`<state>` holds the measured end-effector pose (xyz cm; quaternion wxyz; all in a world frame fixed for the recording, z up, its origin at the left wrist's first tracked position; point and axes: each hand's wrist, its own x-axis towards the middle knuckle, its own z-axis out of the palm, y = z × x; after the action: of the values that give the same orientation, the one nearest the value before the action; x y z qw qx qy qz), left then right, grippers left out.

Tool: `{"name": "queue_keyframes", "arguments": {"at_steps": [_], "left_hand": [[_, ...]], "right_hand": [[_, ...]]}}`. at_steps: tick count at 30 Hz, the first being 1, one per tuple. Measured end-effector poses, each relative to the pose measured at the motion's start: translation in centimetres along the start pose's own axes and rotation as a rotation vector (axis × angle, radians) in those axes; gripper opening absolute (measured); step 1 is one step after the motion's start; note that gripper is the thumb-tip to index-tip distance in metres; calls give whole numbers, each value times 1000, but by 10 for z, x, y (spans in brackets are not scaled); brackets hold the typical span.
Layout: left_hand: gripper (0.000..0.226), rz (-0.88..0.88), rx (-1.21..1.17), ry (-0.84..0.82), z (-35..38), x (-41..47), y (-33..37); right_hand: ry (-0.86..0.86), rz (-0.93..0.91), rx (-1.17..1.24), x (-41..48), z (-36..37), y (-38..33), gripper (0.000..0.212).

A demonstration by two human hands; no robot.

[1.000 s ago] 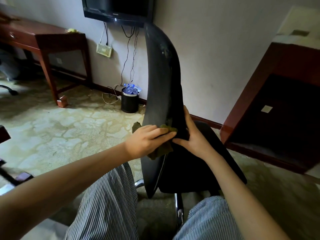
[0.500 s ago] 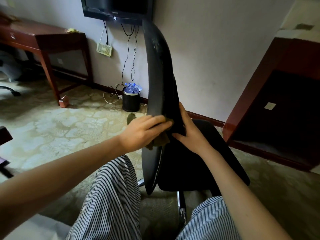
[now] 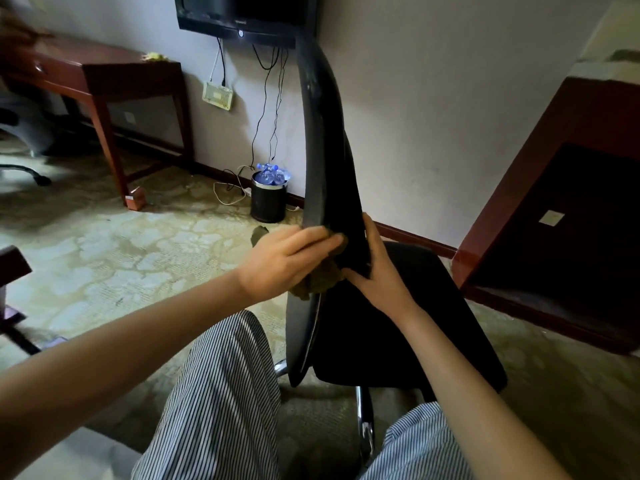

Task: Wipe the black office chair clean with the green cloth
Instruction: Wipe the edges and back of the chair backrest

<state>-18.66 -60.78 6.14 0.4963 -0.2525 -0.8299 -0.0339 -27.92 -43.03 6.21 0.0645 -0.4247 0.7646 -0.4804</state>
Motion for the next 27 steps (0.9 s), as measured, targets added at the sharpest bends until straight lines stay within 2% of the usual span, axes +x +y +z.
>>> {"name": "queue_keyframes", "arguments": {"at_steps": [3, 6, 10, 12, 16, 18, 21, 24, 27], "left_hand": [[29, 45, 0, -75, 13, -22, 2], [33, 59, 19, -174, 29, -54, 7], [31, 110, 46, -253, 35, -71, 10], [30, 146, 60, -229, 29, -65, 6], [26, 19, 8, -17, 9, -30, -7], [29, 32, 17, 4, 7, -20, -12], [29, 71, -9, -57, 14, -32, -8], [34, 104, -29, -194, 31, -70, 2], [33, 66, -38, -263, 46, -98, 6]], "right_hand": [[9, 43, 17, -3, 1, 6, 88], [7, 2, 17, -8, 7, 13, 95], [52, 11, 43, -8, 15, 13, 90], [94, -17, 48, -9, 18, 14, 90], [81, -42, 30, -8, 23, 21, 92], [83, -23, 28, -8, 23, 24, 92], [86, -9, 12, -7, 23, 25, 92], [92, 3, 14, -5, 23, 27, 92], [80, 22, -8, -4, 22, 25, 91]]}}
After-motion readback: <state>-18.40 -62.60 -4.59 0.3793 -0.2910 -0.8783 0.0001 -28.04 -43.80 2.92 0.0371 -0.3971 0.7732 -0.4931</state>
